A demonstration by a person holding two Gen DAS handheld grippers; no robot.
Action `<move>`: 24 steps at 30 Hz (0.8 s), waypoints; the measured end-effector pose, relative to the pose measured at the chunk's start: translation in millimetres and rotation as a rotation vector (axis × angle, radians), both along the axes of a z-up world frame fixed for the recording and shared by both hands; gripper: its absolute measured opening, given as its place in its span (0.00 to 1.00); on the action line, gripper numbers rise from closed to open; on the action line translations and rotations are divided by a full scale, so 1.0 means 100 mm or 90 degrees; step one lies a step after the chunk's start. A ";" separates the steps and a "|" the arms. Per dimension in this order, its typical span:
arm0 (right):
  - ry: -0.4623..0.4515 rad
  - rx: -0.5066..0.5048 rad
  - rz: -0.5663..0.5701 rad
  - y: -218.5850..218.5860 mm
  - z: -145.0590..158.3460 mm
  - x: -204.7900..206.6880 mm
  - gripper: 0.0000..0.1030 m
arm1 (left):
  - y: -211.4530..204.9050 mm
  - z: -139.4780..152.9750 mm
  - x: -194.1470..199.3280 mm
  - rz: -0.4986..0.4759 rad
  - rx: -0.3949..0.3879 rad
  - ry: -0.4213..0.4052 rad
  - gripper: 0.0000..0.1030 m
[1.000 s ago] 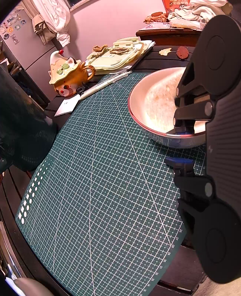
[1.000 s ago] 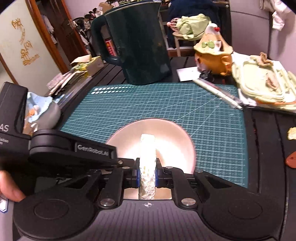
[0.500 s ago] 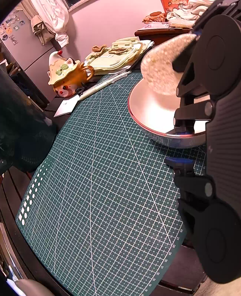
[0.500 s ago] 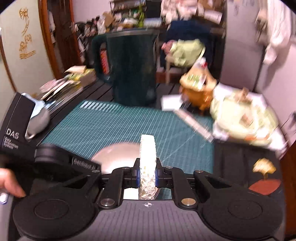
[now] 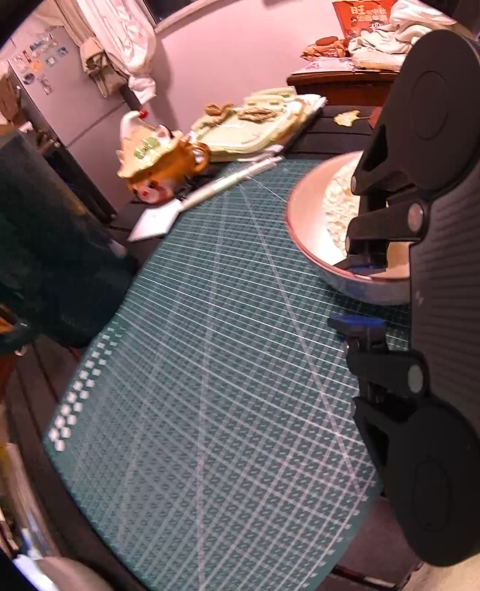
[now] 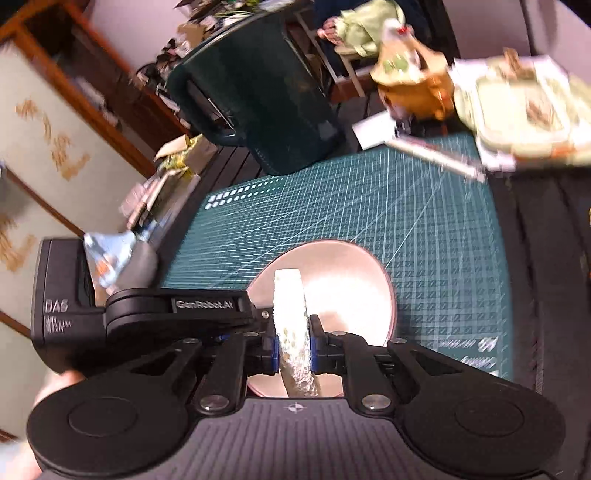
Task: Clean bowl
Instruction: 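Tilt the bowl with the left gripper while the right gripper scrubs inside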
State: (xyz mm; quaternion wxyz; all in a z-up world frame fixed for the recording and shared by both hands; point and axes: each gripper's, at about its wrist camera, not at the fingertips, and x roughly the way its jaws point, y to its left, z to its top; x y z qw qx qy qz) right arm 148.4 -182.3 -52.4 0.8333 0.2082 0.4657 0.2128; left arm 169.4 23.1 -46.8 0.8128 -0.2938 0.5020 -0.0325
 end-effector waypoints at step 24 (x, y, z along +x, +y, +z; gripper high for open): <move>0.021 -0.080 0.023 0.02 -0.01 0.01 0.12 | 0.01 -0.05 0.00 0.012 0.001 0.021 0.11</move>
